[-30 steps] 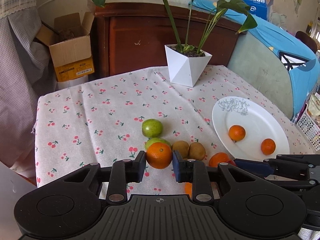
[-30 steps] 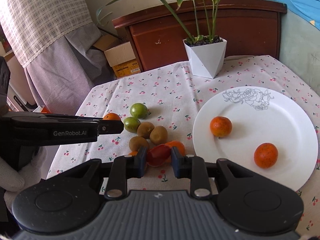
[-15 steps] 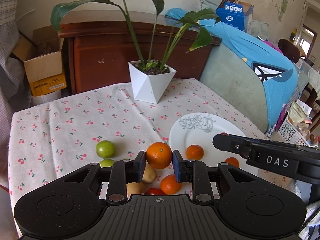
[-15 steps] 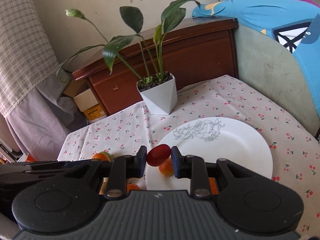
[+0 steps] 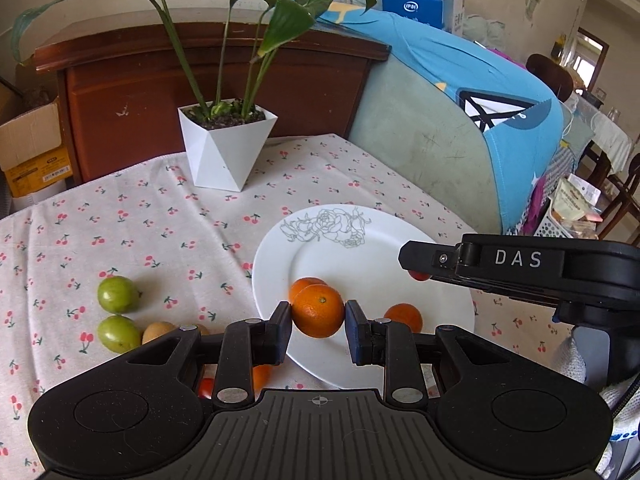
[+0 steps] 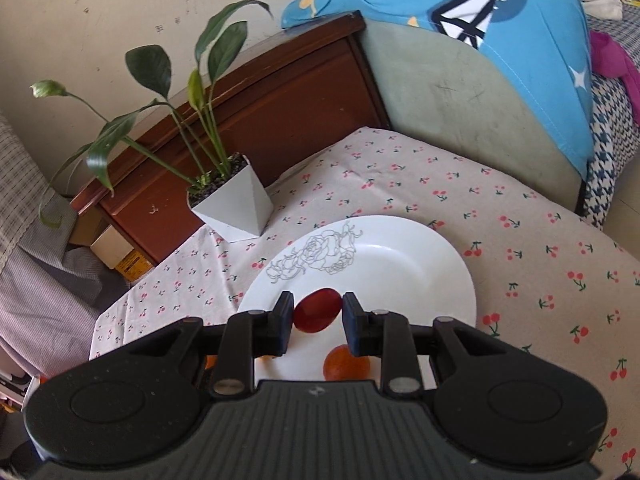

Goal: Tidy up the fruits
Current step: 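Lower the orange and tomato onto the white plate and open both grippers, then grasp a green lime with the left gripper while the right gripper grasps an orange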

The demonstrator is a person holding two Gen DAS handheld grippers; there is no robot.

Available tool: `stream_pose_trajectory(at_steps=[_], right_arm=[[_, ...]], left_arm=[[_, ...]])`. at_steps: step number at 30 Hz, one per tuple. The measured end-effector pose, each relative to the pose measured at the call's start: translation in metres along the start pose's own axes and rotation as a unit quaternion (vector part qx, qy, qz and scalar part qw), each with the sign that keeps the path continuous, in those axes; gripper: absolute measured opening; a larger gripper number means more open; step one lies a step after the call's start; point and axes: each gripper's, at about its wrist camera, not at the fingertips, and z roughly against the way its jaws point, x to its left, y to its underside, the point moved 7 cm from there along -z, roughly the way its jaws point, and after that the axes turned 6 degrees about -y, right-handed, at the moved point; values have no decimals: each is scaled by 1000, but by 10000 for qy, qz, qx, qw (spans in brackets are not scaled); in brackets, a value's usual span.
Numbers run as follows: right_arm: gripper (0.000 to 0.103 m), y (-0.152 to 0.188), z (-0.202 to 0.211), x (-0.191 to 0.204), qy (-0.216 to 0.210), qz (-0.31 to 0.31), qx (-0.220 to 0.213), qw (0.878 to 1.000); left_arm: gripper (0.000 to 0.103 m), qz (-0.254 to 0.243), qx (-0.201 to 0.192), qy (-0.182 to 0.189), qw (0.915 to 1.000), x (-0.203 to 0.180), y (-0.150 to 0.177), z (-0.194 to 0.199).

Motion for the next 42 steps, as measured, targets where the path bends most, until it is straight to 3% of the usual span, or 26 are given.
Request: stream_pose_trajectory(at_steps=[12,21,24,35,42], right_arm=[[29,6,-5,-26,294,-717,166,9969],[31,1,-1,-24,126,-823,27,9965],[31,1,-2,-18,-1,-777,42,9970],[35,6,-5,17,-438,-149,163,9988],[35,21,-9,45,-958,308,401,9941]], left_arm=[[26,-76,225,102,9997,-18,11,-21],[35,-120,6,-10,9999,-18,-1,-9],[46,-31,-29,-194,9998,-8,-9,-1],[50,321,63,-702,9970,50,-34,23],[61,397,91,-1013,9940,88,-48,29]])
